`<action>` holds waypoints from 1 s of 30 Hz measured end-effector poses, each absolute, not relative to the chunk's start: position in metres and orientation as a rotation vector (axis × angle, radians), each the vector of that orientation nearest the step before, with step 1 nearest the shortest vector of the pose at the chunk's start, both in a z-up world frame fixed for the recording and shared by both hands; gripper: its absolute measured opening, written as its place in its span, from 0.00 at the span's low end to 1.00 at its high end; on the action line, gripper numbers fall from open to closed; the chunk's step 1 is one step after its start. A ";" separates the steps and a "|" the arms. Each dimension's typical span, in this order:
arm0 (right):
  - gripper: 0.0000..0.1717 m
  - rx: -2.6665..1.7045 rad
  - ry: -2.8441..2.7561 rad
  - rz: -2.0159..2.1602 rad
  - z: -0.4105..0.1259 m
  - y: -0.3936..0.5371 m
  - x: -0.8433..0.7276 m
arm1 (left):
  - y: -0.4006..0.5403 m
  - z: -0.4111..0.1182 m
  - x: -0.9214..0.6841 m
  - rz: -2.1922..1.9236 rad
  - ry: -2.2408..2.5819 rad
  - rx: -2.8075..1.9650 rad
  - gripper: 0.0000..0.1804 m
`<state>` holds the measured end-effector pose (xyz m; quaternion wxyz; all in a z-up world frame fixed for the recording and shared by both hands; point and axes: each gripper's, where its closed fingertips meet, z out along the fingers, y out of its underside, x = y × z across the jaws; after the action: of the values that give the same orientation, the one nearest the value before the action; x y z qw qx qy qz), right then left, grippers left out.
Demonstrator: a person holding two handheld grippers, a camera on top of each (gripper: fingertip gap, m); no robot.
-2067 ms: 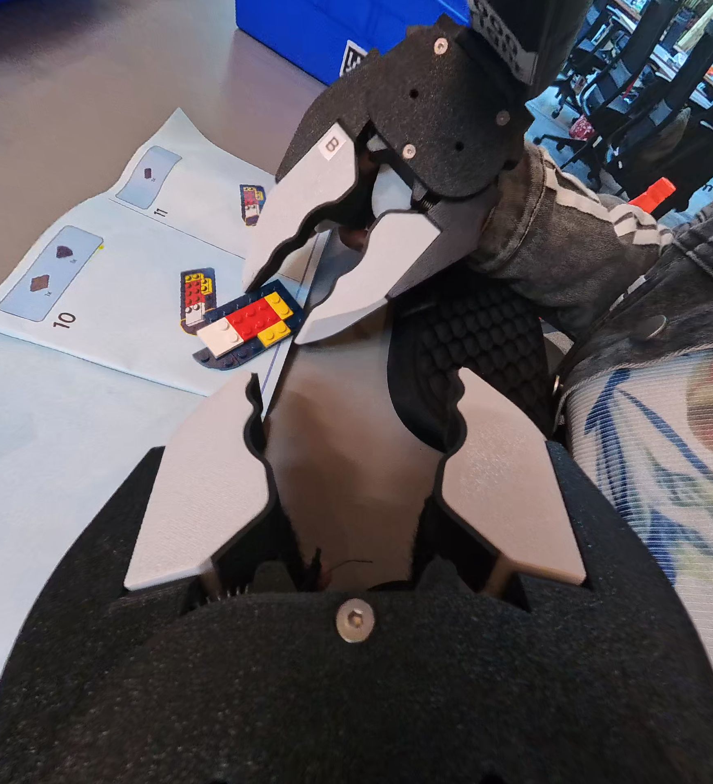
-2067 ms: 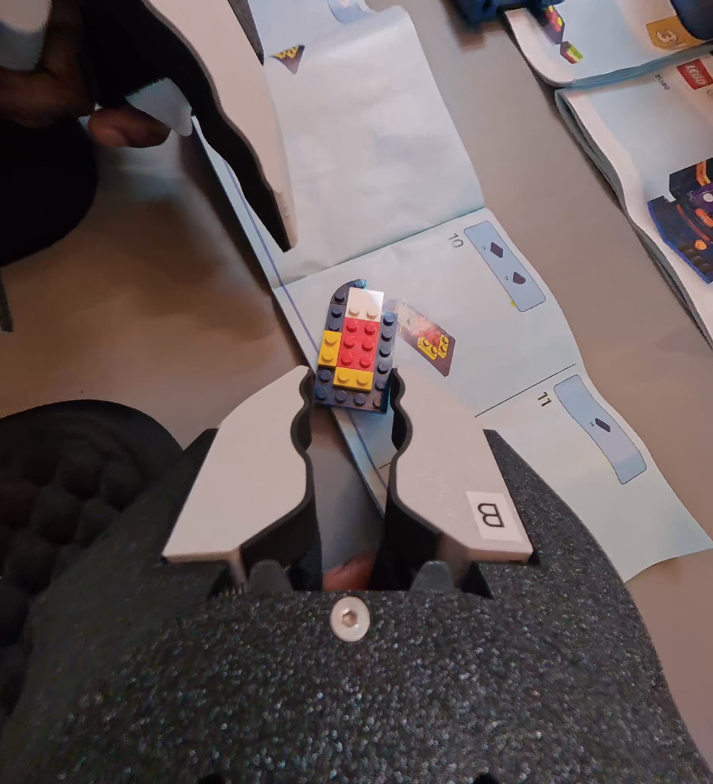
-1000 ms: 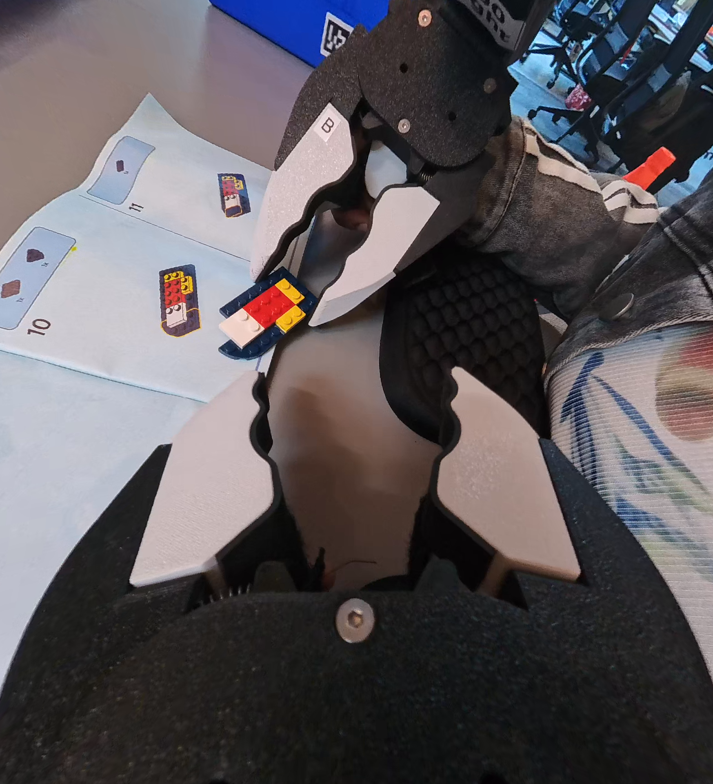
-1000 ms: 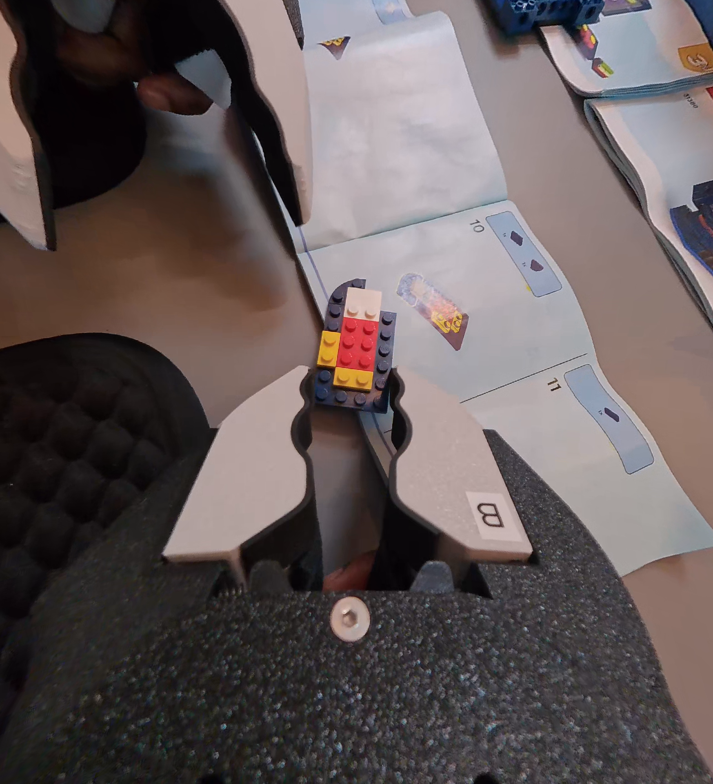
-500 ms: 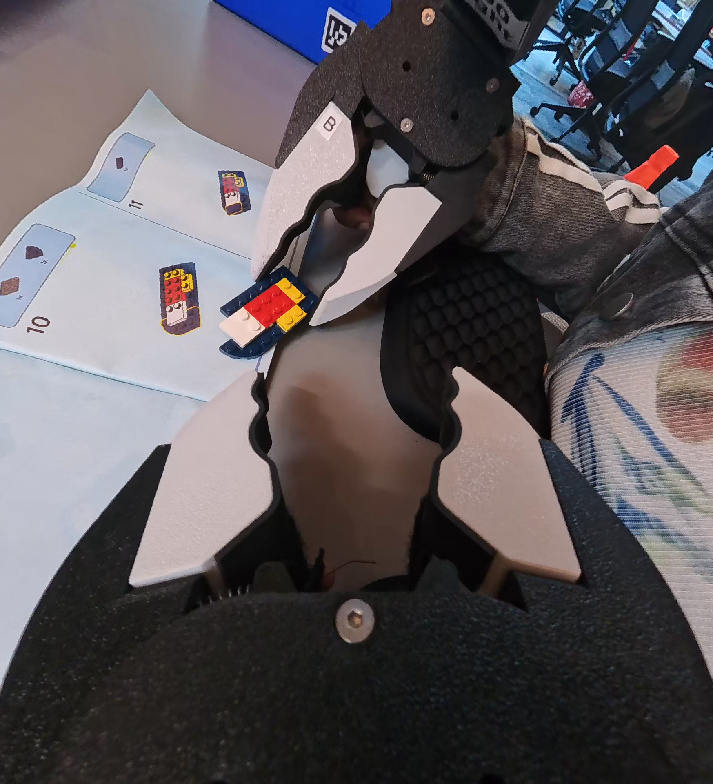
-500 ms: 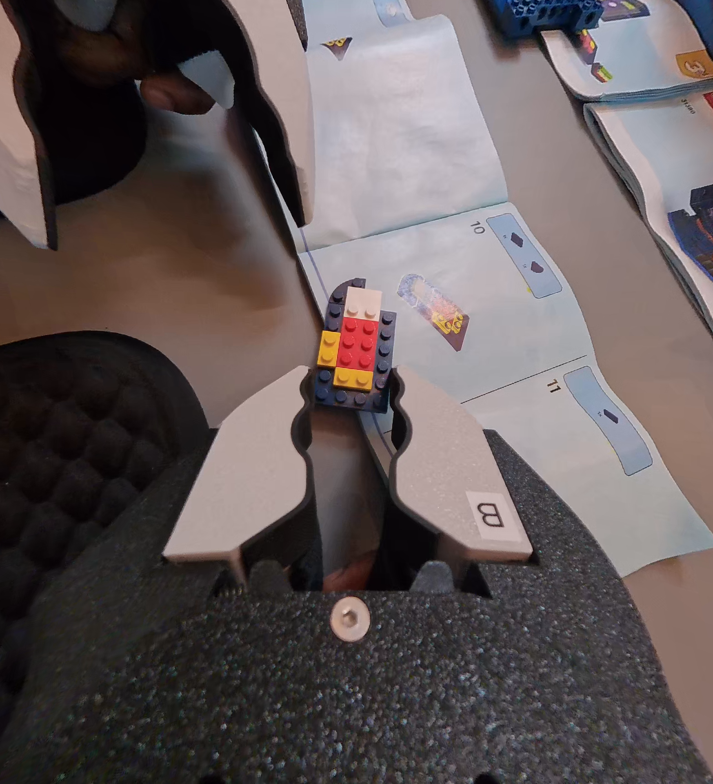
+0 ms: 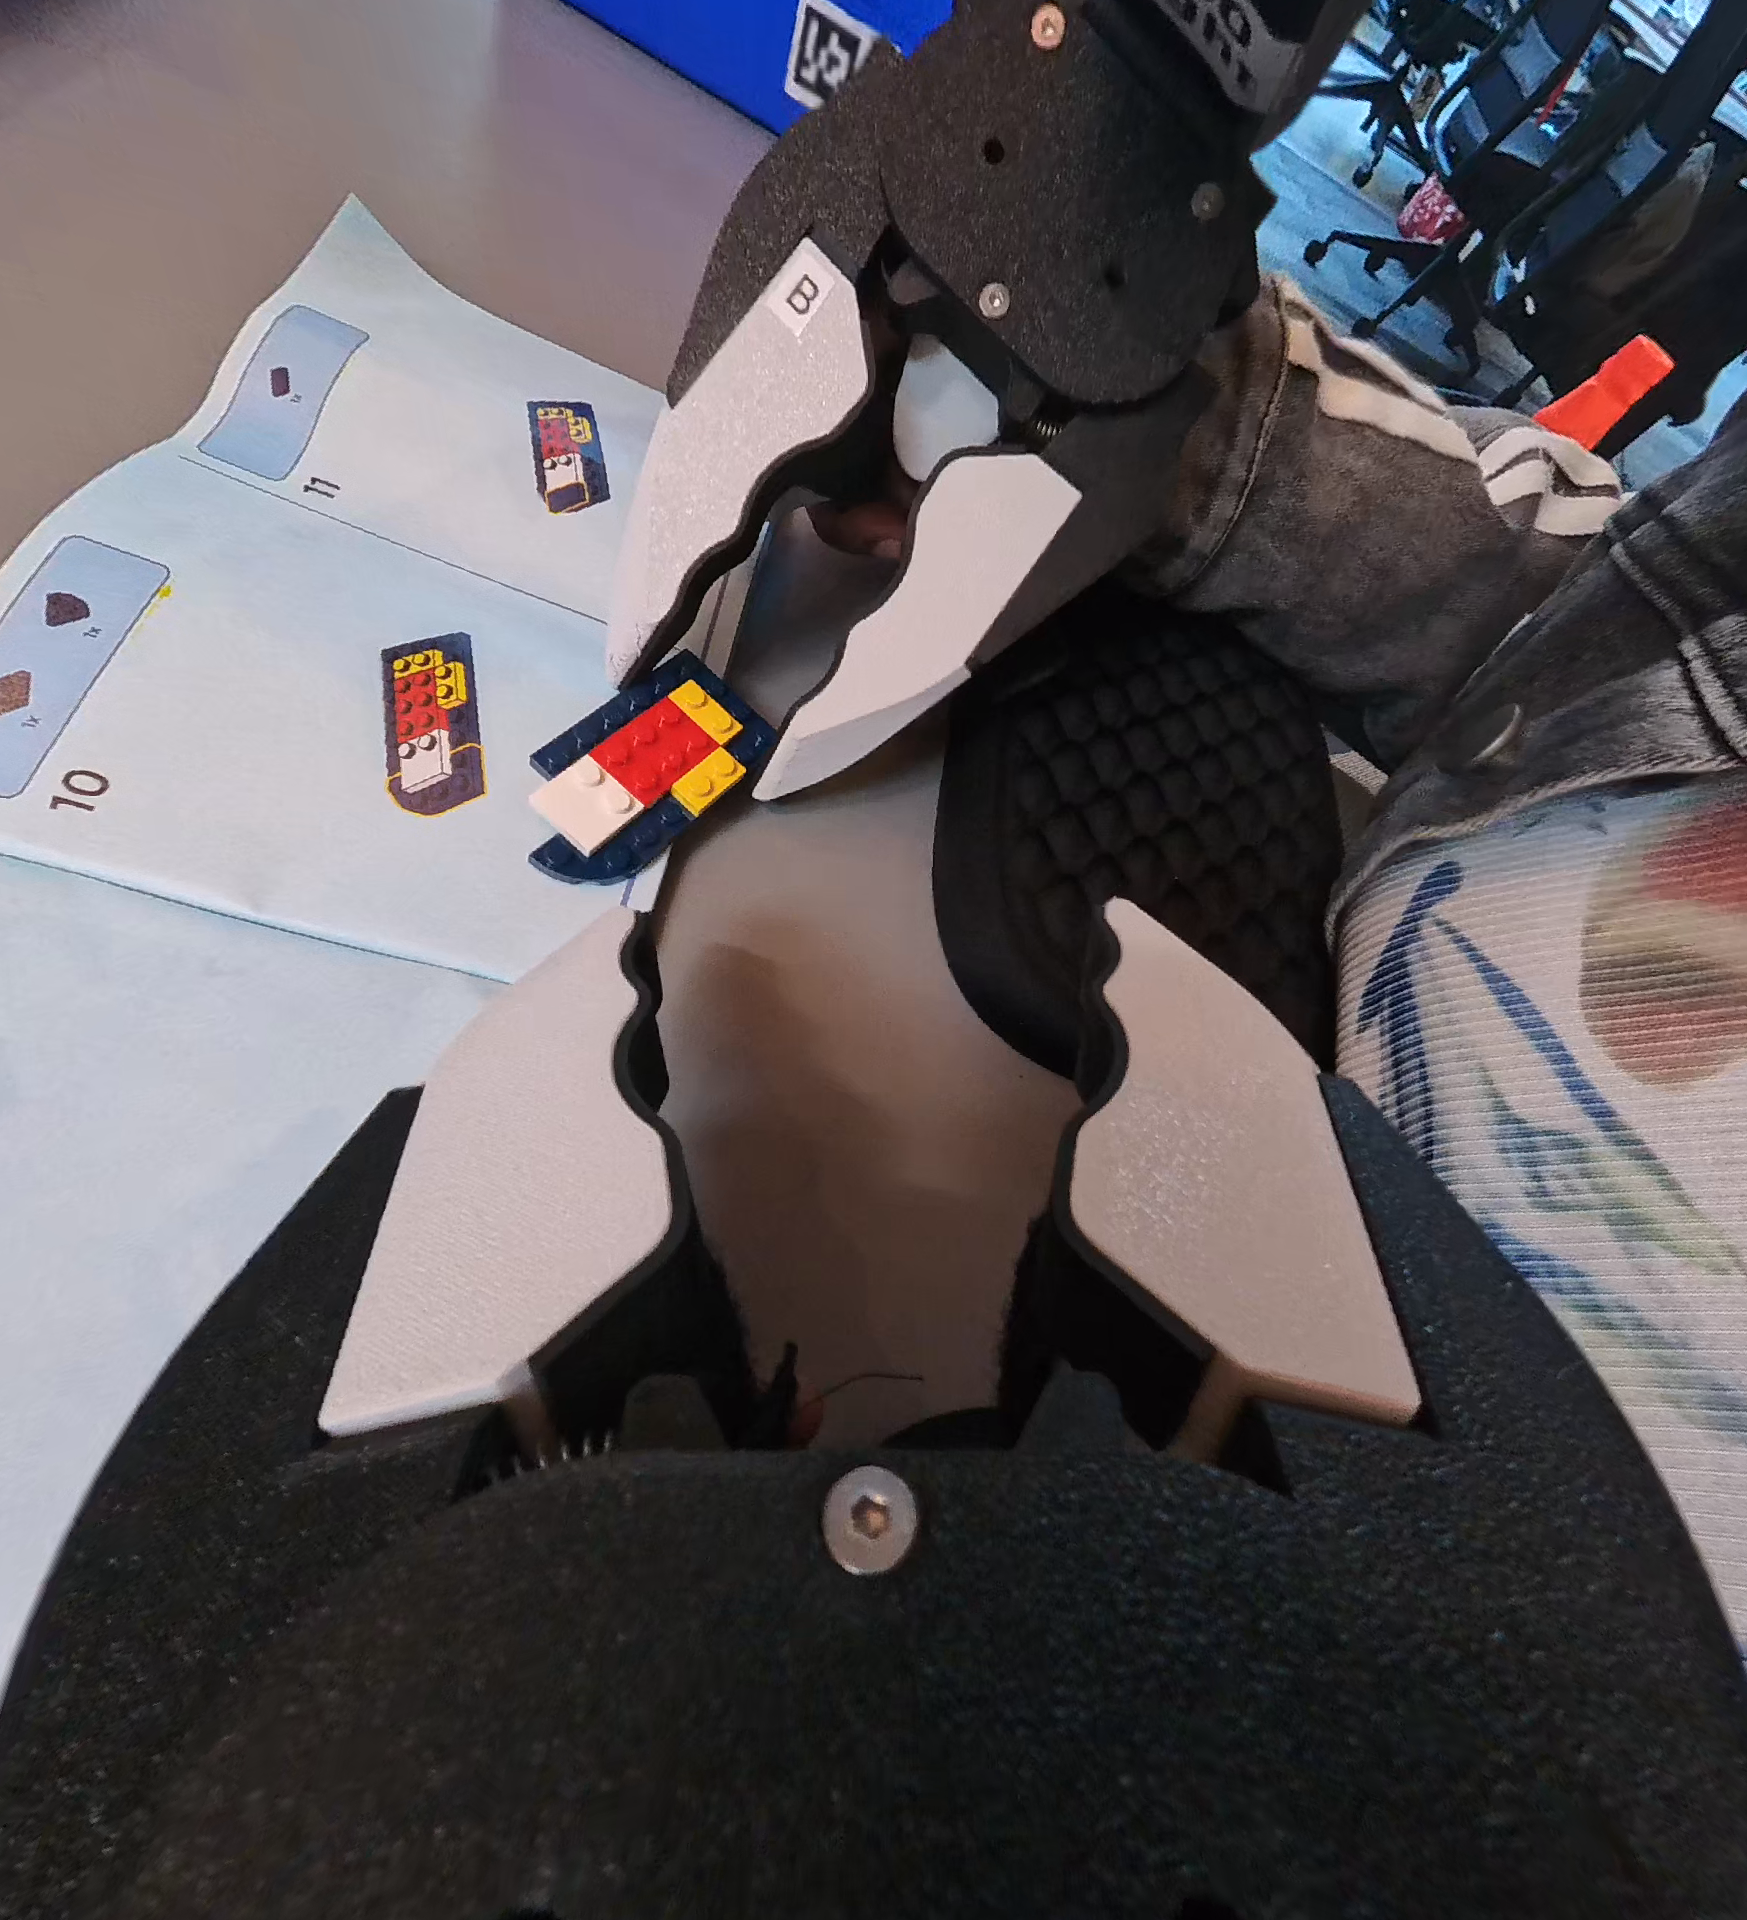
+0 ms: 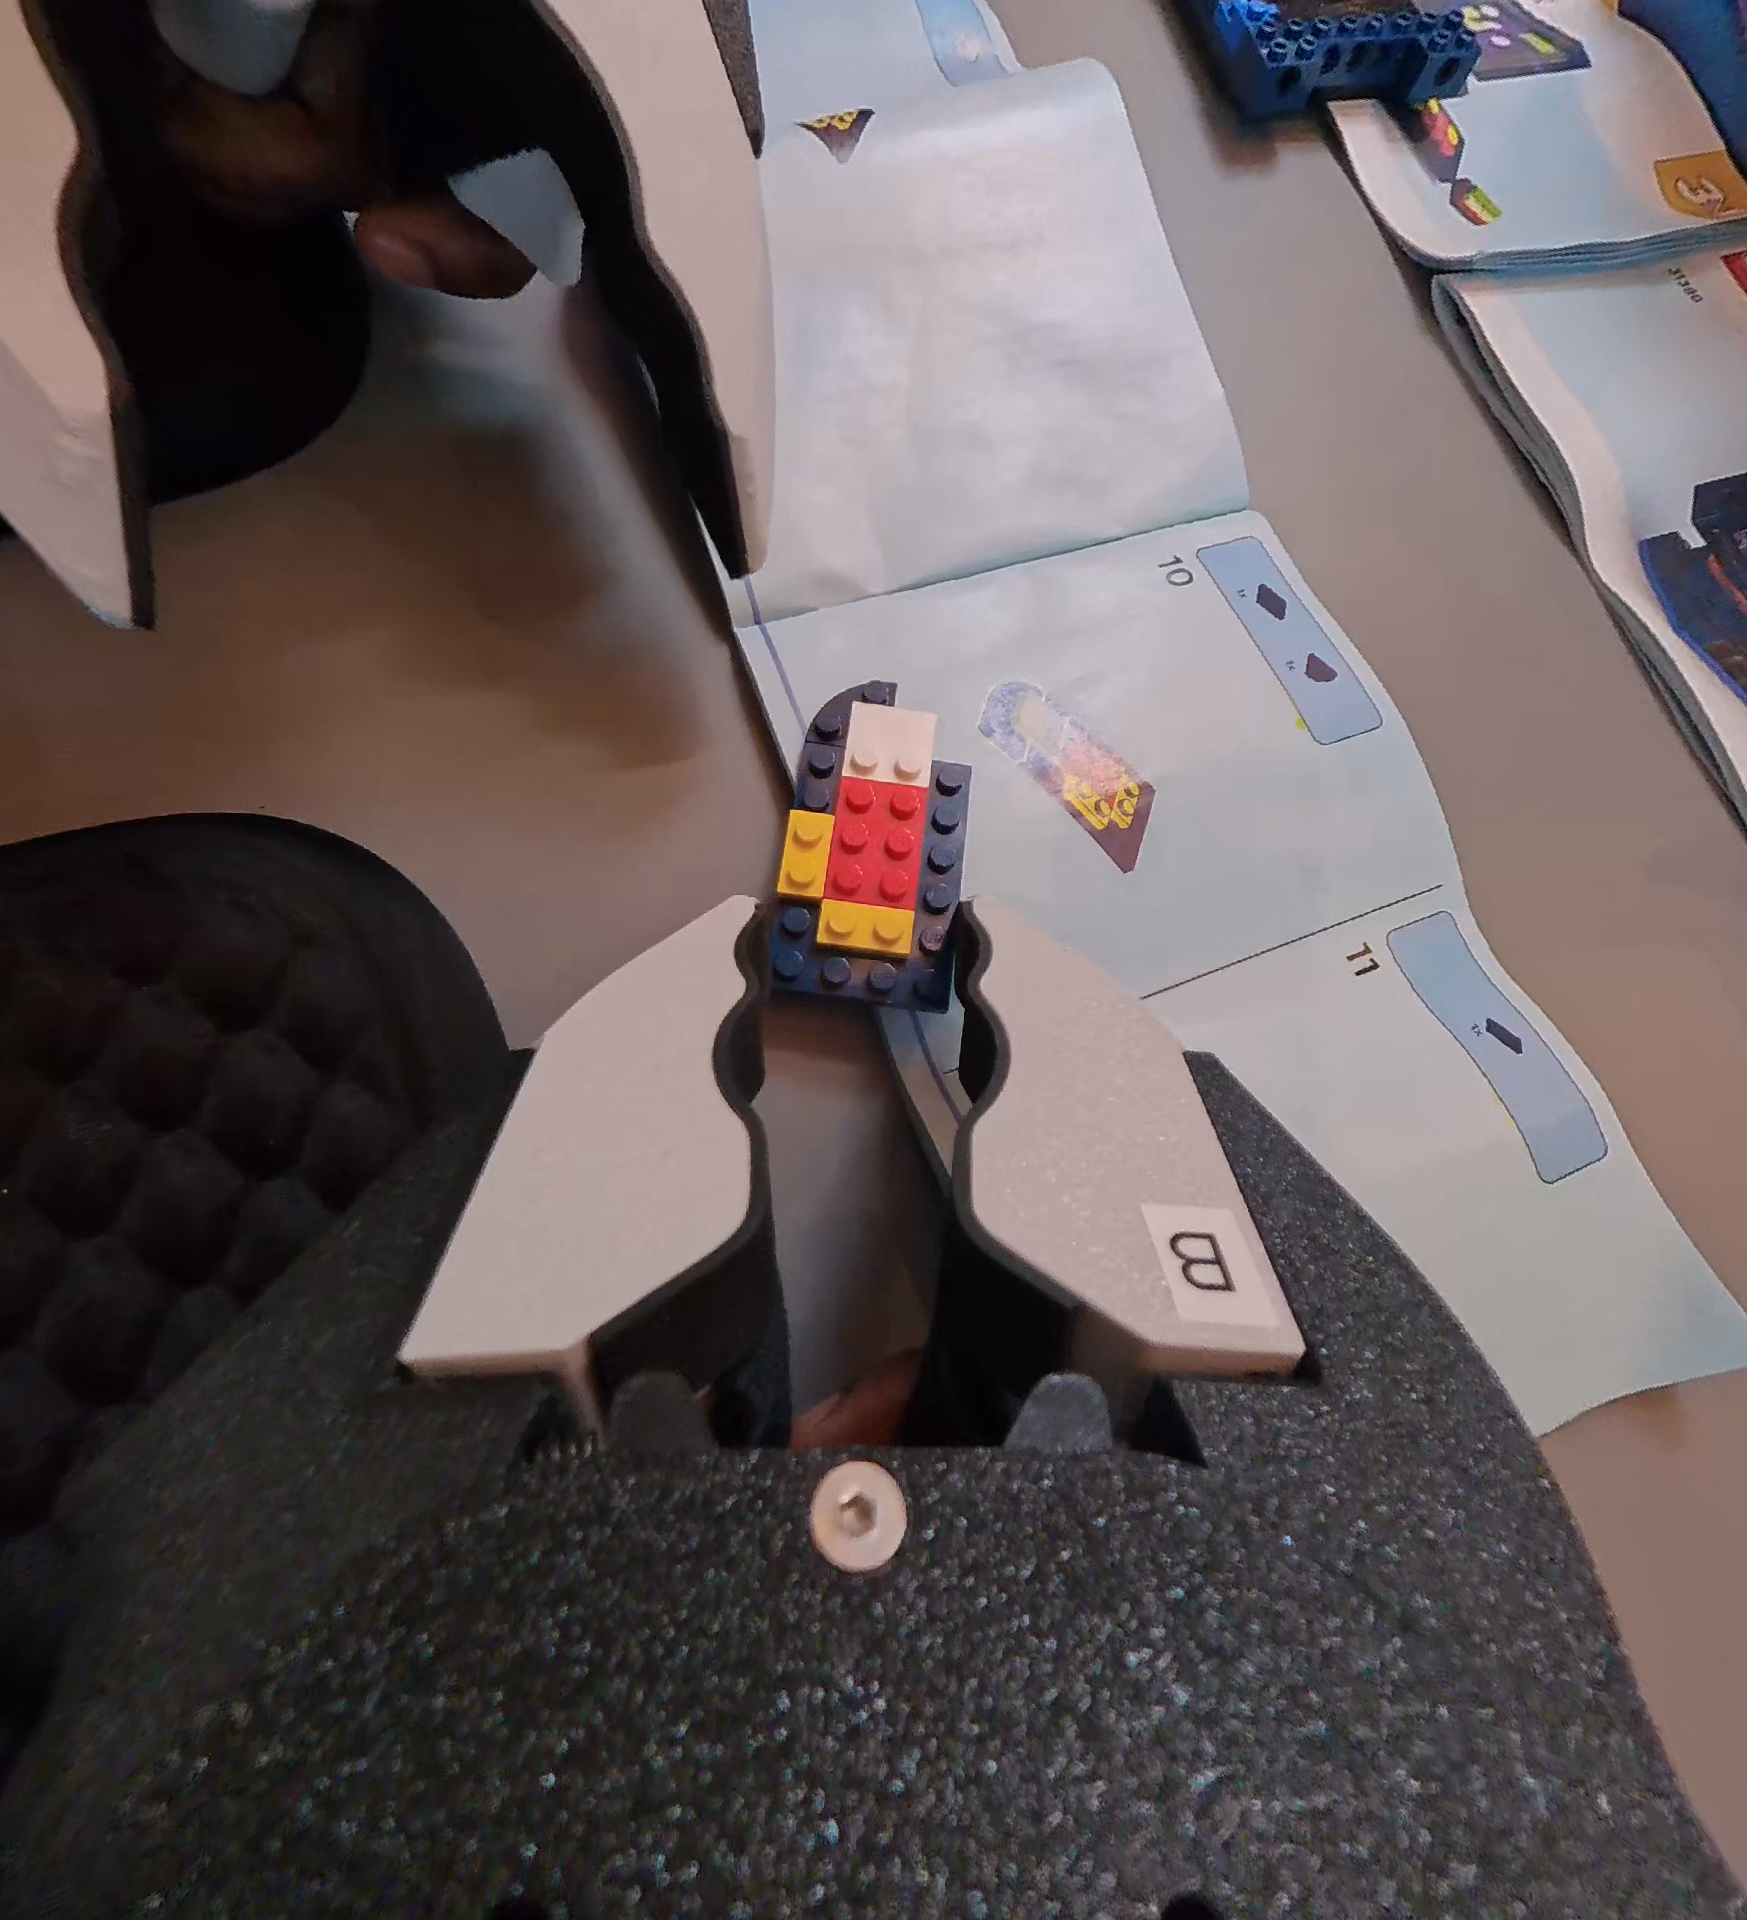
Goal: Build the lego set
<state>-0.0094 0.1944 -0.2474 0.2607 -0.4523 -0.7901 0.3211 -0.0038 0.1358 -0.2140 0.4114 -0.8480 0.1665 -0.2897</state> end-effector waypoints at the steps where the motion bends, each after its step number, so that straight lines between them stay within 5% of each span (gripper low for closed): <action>1: 0.20 -1.219 -2.137 0.868 -0.248 0.194 -0.010 | 0.136 -0.214 -0.005 -0.728 0.410 -2.136 0.43; 30: 0.20 -1.197 -2.117 0.885 -0.250 0.196 -0.012 | 0.134 -0.213 0.000 -0.767 0.444 -2.130 0.46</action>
<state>-0.0124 0.1959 -0.2505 0.2733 -0.4448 -0.7870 0.3288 -0.0001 0.1337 -0.2133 0.4053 -0.8440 0.1758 -0.3040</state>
